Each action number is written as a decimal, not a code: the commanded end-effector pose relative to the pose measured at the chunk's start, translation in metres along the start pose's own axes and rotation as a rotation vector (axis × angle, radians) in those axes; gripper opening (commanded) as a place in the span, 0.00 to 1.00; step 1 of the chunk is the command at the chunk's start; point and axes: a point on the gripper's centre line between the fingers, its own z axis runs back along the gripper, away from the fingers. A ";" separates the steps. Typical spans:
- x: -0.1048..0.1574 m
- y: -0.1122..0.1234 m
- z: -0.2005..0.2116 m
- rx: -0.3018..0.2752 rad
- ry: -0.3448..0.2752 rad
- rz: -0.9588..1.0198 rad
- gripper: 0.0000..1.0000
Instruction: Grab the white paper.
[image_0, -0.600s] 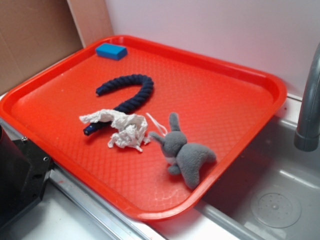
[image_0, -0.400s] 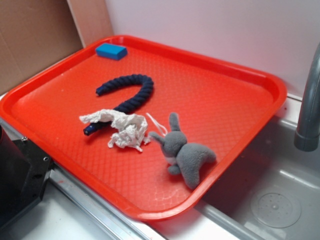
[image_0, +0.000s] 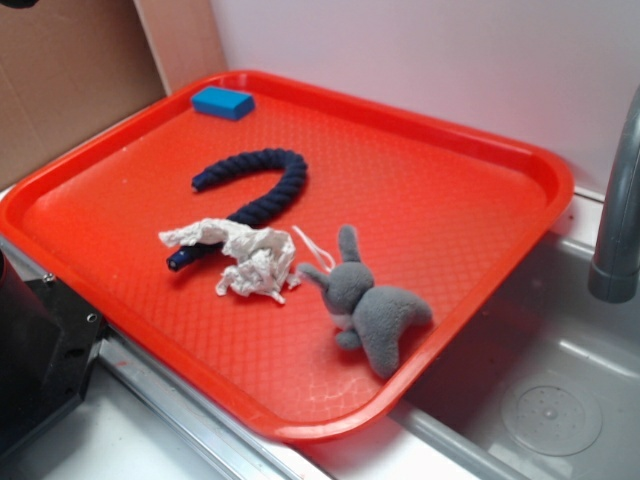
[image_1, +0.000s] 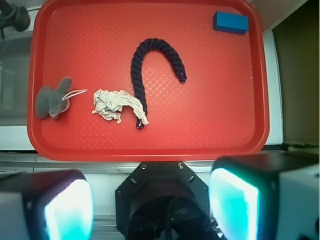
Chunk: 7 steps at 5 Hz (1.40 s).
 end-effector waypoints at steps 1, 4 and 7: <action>0.042 -0.028 -0.036 0.027 -0.053 -0.307 1.00; 0.056 -0.057 -0.097 -0.103 -0.050 -0.859 1.00; 0.057 -0.058 -0.174 -0.075 0.097 -1.015 1.00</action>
